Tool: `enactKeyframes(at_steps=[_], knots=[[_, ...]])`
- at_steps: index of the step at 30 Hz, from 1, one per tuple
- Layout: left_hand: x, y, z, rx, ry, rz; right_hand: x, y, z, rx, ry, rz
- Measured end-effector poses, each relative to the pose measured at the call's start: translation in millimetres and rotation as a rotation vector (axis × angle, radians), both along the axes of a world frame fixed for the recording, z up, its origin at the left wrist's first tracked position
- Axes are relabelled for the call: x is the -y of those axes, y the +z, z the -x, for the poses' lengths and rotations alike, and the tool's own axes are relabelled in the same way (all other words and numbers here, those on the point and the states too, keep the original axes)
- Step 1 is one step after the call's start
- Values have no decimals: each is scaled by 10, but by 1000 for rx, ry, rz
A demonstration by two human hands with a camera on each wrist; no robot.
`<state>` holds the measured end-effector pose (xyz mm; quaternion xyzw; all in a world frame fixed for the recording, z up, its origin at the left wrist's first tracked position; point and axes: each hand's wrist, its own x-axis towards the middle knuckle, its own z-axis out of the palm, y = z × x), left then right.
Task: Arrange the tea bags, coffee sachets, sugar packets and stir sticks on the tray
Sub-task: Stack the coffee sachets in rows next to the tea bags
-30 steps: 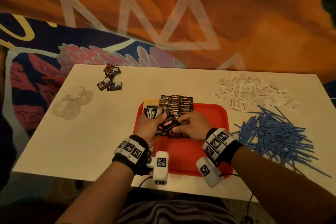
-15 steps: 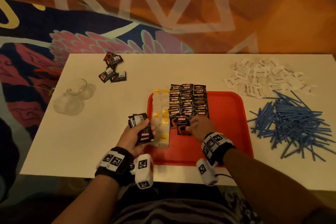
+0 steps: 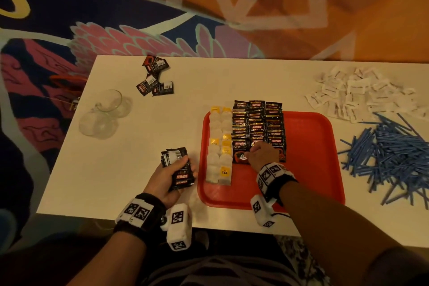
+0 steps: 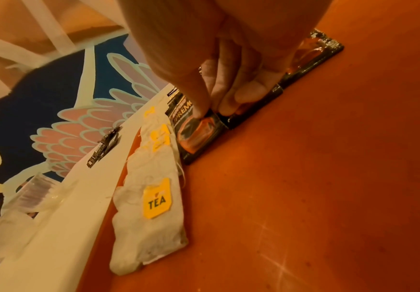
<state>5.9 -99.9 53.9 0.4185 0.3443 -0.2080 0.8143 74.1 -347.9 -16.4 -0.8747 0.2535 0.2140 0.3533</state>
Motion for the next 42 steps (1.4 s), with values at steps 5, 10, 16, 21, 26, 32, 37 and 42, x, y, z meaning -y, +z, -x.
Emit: enactKeyframes(at_steps=[5, 10, 16, 21, 26, 32, 37, 42], knots=[[10, -11, -10, 0, 18, 16, 8, 13, 3, -12, -2, 21], [93, 41, -72, -11, 69, 132, 75, 83, 4, -16, 39, 36], [292, 154, -243, -18, 16, 157, 170, 379, -39, 66, 136, -40], [612, 302, -375, 85, -171, -57, 88, 904, -64, 118, 215, -424], [880, 459, -455, 180, -264, -1, 28, 1216, -68, 127, 127, -666], [1007, 574, -548, 188, -207, 179, 256, 1386, -144, 271, -127, -667], [965, 452, -638, 16, -100, 135, 372, 1557, -102, 551, -36, -637], [1039, 509, -732, 40, -148, 127, 431, 1444, 67, 710, 605, -273]])
